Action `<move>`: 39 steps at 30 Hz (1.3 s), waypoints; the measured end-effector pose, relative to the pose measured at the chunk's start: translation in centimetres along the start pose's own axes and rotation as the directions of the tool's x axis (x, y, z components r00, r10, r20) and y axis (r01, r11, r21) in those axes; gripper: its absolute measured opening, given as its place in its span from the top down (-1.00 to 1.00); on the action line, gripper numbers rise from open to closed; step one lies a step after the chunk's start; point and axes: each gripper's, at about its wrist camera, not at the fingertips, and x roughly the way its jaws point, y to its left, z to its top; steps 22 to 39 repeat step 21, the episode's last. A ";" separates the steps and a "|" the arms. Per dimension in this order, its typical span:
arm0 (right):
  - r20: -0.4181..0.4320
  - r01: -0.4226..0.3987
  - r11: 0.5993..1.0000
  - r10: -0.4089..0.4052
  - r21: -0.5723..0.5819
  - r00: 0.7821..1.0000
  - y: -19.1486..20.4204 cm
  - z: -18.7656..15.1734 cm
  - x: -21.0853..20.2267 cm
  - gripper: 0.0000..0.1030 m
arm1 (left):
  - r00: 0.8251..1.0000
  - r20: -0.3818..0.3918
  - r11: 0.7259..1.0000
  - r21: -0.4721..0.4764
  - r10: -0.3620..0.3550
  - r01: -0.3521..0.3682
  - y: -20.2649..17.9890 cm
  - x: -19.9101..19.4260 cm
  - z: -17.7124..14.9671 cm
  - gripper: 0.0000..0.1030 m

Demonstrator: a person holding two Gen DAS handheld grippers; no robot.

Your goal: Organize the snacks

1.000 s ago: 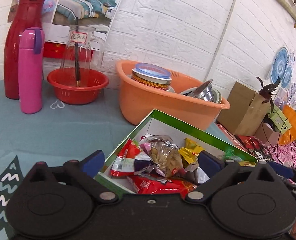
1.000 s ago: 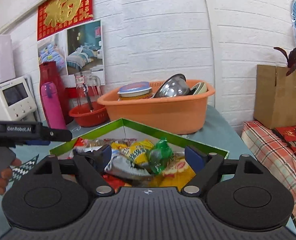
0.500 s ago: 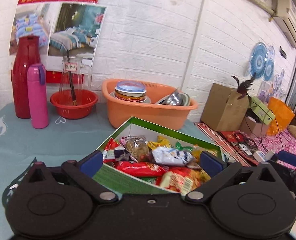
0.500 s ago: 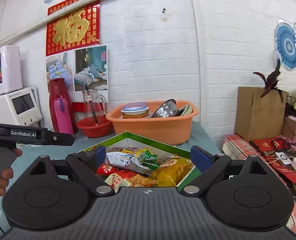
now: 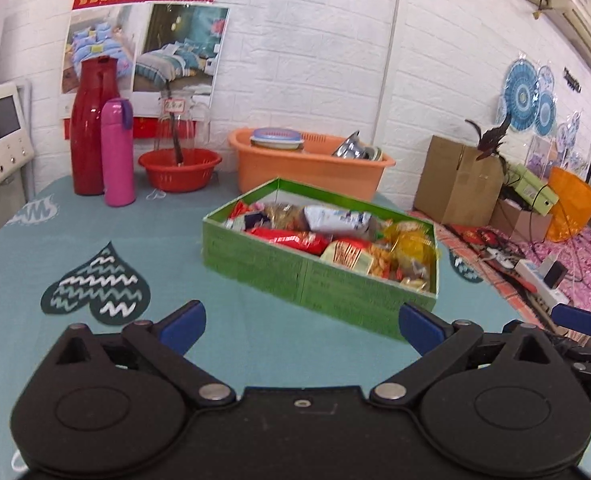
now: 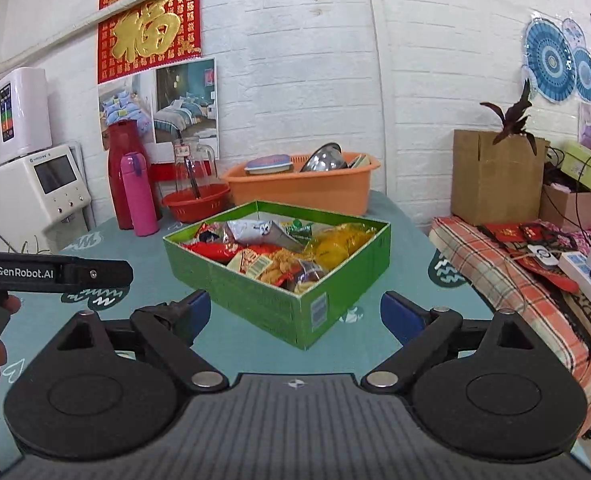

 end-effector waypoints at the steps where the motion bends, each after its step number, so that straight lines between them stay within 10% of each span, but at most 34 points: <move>1: -0.014 0.006 1.000 -0.006 0.002 1.000 0.0 -0.4 0.2 -1.00 | 1.000 -0.010 1.000 0.006 0.008 -0.008 -0.1 0.2 -0.3 -1.00; 39: -0.043 0.058 0.998 -0.058 -0.008 0.997 0.3 -1.1 2.2 -1.00 | 0.998 0.004 0.998 0.031 0.061 -0.061 -0.8 0.7 -0.9 -1.00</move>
